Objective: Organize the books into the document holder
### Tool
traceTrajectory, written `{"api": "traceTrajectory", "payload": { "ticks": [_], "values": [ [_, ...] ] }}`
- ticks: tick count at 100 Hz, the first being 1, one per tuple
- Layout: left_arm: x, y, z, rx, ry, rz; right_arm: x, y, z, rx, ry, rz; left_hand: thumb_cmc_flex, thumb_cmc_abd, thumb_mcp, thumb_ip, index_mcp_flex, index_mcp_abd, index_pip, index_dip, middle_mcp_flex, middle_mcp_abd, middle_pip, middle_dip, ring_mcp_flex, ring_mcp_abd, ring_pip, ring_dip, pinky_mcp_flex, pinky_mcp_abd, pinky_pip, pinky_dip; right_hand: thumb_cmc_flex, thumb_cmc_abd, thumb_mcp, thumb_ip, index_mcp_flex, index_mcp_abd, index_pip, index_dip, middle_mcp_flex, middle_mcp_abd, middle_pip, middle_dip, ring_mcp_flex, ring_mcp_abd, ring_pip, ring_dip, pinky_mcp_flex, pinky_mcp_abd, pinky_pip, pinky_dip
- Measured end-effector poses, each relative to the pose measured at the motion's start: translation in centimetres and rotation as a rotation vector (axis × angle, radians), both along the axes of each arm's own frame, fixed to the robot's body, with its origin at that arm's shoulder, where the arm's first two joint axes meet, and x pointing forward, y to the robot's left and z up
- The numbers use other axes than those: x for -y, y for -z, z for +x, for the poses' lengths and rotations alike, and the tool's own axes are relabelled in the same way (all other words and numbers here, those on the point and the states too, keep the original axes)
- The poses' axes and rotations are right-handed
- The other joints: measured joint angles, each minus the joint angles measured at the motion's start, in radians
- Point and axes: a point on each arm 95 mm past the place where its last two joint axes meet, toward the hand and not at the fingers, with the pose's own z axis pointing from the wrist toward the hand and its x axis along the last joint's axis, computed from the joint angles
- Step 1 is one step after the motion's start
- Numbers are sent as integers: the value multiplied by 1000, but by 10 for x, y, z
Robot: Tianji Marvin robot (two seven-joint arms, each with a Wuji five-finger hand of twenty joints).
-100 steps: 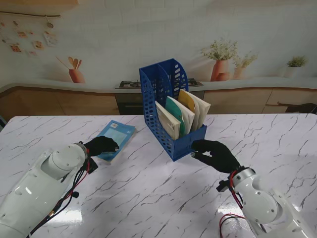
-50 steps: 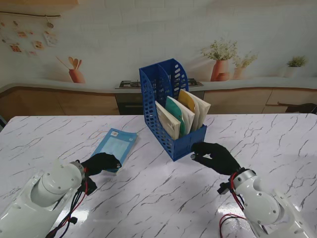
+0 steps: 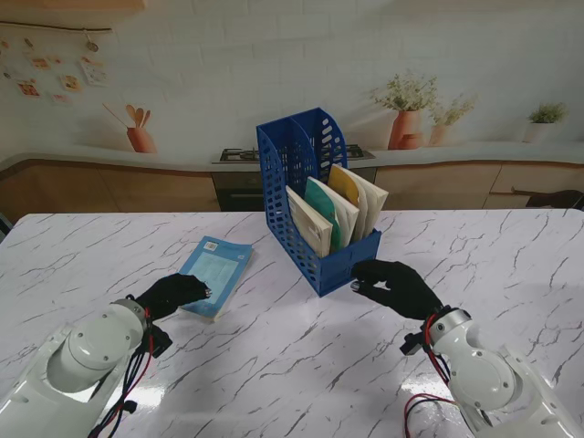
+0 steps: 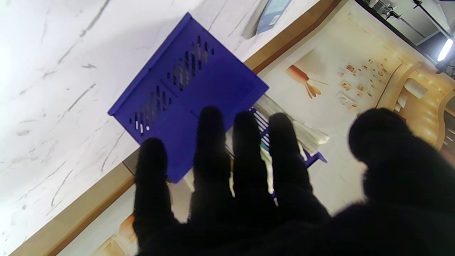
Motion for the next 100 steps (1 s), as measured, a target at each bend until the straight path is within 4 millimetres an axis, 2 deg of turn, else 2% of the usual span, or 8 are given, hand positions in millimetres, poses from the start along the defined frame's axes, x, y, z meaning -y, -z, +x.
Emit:
{"api": "traceTrajectory", "payload": {
  "ticks": [15, 34, 57, 67, 81, 88, 96, 100],
  "values": [
    [-12, -3, 27, 30, -46, 21, 0, 0, 1, -9, -1, 0, -49, 0, 0, 10, -22, 0, -30, 0, -24, -4, -14, 3, -21, 0, -27, 0, -6, 4, 0, -2, 0, 1, -1, 0, 0, 0, 0, 0, 0, 0, 0, 0, 0, 0, 0, 0, 0, 0, 0, -1],
    [-24, 4, 66, 22, -100, 44, 0, 0, 4, -21, -4, -4, -49, 0, 0, 10, -50, 0, -51, 0, -58, -8, -17, 4, -62, -1, -56, 0, -8, 5, -51, -36, 0, 13, -8, 0, 0, 0, 0, 0, 0, 0, 0, 0, 0, 0, 0, 0, -1, 0, 0, -1],
    [-22, 11, 79, -11, -100, 42, 0, 0, 6, -22, -3, -1, -60, 0, 1, 10, -50, 0, -53, 0, -71, -9, -17, 4, -84, -20, -70, 0, -6, -13, -101, -61, 0, 13, -9, 0, 0, 0, 0, 0, 0, 0, 0, 0, 0, 0, 0, 0, -1, 0, 0, -1],
    [-23, 16, 82, -32, -91, 56, 0, 0, 6, -24, -3, 2, -59, 0, 1, 10, -61, 0, -62, 0, -85, -9, -20, 4, -110, -140, -76, 8, 0, -26, -117, -63, 0, 13, -9, 0, 0, 0, 0, 0, 0, 0, 0, 0, 0, 0, 0, 0, -1, 0, 0, -1],
    [-25, 17, 87, -44, -89, 56, 0, 0, 6, -27, -5, 3, -59, 0, 1, 10, -61, 0, -64, 0, -95, -9, -21, 4, -110, -151, -68, 11, 1, -28, -132, -74, 0, 13, -9, 0, 0, 0, 0, 0, 0, 0, 0, 0, 0, 0, 0, 0, -2, 0, -1, -2],
    [-25, 18, 88, -50, -84, 58, 0, 1, 6, -29, -5, 3, -59, 0, 1, 10, -61, 0, -64, 0, -95, -11, -21, 4, -112, -182, -68, 11, 1, -30, -138, -75, 0, 13, -9, 0, 0, 0, 0, 0, 0, 0, 0, 0, 0, 0, 0, 0, -4, 0, -1, -2],
    [-25, 18, 89, -54, -70, 67, 0, 1, 6, -30, -6, 2, -59, 0, 1, 10, -61, 0, -53, 0, -94, -11, -21, 4, -116, -188, -73, 11, 1, -30, -130, -71, 0, 13, -9, 0, 0, 0, 0, 0, 0, 0, 0, 0, 0, 0, 0, 0, -4, 0, -1, -2],
    [-25, 18, 88, -55, -62, 73, 0, 2, 7, -30, -6, 2, -59, 0, 1, 10, -25, 0, -40, 1, -61, -9, -20, 4, -116, -192, -76, 0, 1, -30, -103, -54, 0, 13, -9, 0, 0, 0, 0, 0, 0, 0, 0, 0, 0, 0, 0, 0, -4, 0, -1, -2]
  ]
}}
